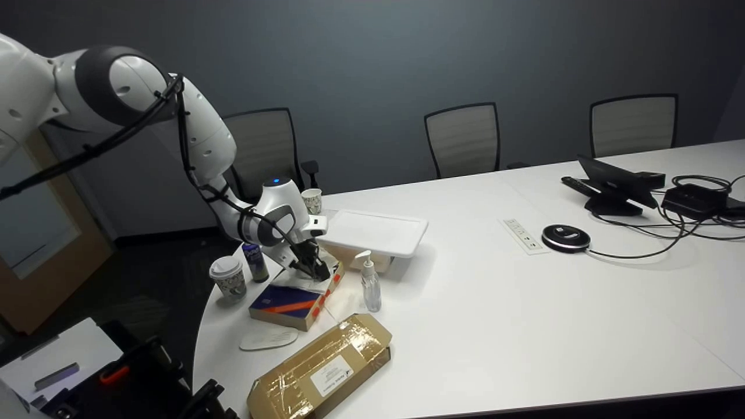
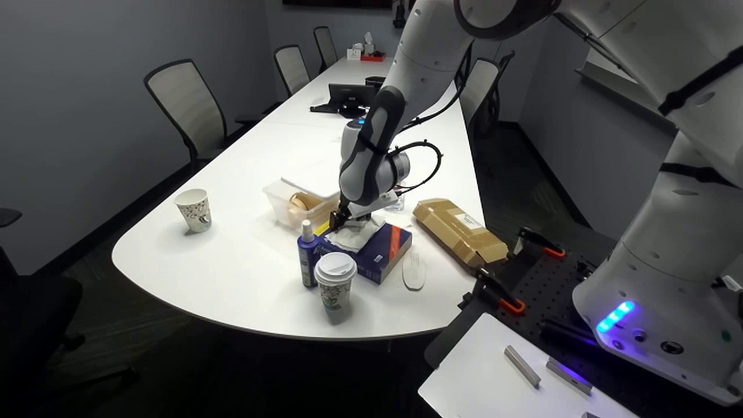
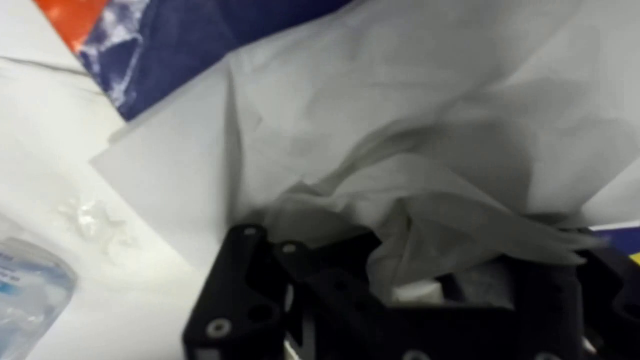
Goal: Use the white napkin to wipe the top of the blue book.
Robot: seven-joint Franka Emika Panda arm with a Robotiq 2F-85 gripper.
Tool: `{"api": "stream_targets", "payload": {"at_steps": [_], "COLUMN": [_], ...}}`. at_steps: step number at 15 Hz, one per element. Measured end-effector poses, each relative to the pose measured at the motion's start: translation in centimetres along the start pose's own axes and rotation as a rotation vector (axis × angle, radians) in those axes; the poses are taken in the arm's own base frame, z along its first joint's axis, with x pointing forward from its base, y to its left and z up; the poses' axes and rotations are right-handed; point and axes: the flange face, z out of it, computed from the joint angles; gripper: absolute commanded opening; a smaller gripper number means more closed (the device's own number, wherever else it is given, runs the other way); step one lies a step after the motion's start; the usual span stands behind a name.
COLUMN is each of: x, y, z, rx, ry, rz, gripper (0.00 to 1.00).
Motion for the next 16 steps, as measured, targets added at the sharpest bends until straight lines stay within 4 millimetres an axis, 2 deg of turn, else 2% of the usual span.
{"api": "stream_targets", "payload": {"at_steps": [2,8,16], "x": [0.3,0.8,1.6], "y": [-0.6,-3.0,-1.5], "z": [0.6,0.3,0.5], "rx": [0.006,0.114,0.093], "ry": [0.006,0.000,-0.105], "rz": [-0.026,-0.059,-0.038], "gripper": [0.00,0.00,0.00]}}
